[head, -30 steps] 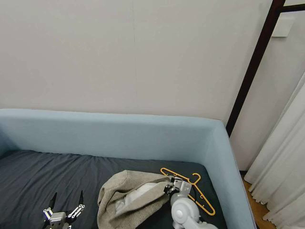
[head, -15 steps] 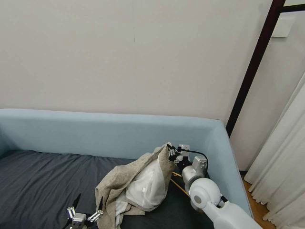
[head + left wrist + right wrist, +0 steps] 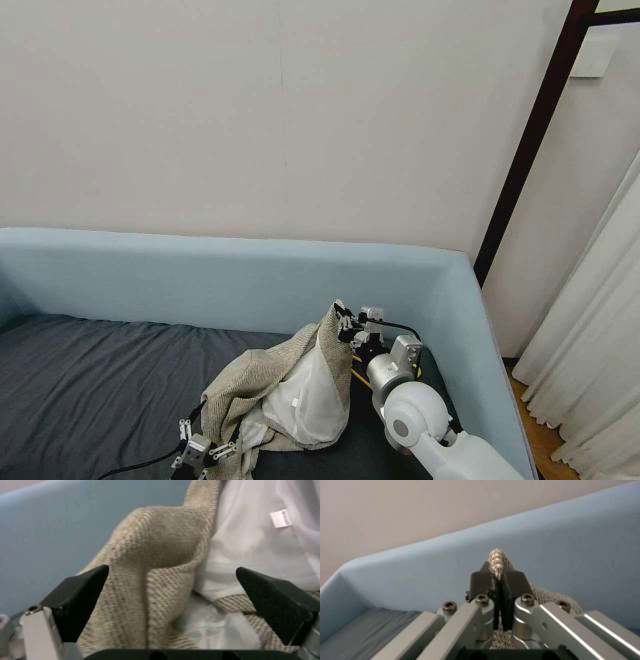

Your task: Pick up the clothes from the sofa and hang them on the clothes hanger.

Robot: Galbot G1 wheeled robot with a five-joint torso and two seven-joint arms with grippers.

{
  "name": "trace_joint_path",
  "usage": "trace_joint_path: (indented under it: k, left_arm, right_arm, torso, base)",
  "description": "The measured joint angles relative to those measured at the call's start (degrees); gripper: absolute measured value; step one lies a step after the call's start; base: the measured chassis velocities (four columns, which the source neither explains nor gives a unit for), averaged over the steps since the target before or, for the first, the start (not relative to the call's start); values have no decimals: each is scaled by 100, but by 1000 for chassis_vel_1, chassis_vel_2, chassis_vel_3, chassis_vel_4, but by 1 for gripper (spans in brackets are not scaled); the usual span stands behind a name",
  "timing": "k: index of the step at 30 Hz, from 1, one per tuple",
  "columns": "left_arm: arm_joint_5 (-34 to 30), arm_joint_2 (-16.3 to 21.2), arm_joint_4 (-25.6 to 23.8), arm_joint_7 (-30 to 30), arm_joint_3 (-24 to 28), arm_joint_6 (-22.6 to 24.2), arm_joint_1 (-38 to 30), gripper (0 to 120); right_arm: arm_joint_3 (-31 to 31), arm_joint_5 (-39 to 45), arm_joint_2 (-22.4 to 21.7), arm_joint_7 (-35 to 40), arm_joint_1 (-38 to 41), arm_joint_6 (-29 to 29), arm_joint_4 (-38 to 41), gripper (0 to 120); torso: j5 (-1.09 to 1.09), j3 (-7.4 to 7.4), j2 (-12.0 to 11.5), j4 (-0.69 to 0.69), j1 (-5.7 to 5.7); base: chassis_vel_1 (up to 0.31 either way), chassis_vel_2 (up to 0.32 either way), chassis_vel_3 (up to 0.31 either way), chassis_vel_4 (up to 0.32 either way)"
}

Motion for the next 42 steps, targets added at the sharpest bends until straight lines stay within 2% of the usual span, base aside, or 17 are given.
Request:
trace_joint_path:
  k: [10,20,25,29,30,34,35,39,40,42]
  left_arm:
    - [-296,-200,811,214,246,-26,-548,100]
    - [-470,-156,1259,219,177,-20,-794,100]
    - [-562,-218,1526,539,154,-153,-966,98]
    - [-722,-266,1597,661,170,-245,-1038,82]
    - [-722,-266,1597,661,170,-245,-1038,82]
    - [-759,-299,1610,707,174,-265,-1054,62]
    - [-759,-299,1610,707,174,-265,-1054,62]
    - [-780,-304,1612,714,163,-271,-1028,43]
    - [-780,-304,1612,714,163,-271,-1028,43]
    - [-811,-293,1601,715,159,-273,-1010,35]
  right_arm:
    - [45,35,-6,39,-34,-21,35,0]
    - [40,32,1,70,-64,-50,54,0]
    - [43,32,-7,86,-85,-53,72,0]
    - [56,38,-29,94,-109,-55,114,0]
    - [56,38,-29,94,-109,-55,114,0]
    - [55,51,-43,101,-109,-55,125,0]
    - [55,51,-43,101,-109,-55,125,0]
    - [48,54,-36,109,-93,-55,121,0]
    - [48,54,-36,109,-93,-55,121,0]
    - [45,52,-30,116,-91,-55,110,0]
  torso:
    - [0,0,0,0,0]
    - [0,0,0,1,0]
    - [-1,0,0,0,0]
    - [0,0,0,0,0]
    - [0,0,0,0,0]
    - [0,0,0,0,0]
    - [0,0,0,0,0]
    - [0,0,0,0,0]
    - [0,0,0,0,0]
    - [0,0,0,0,0]
  base:
    - [0,0,0,0]
    - [0,0,0,0]
    - [0,0,0,0]
    - [0,0,0,0]
    - [0,0,0,0]
    - [0,0,0,0]
    - [0,0,0,0]
    - [0,0,0,0]
    - [0,0,0,0]
    - [0,0,0,0]
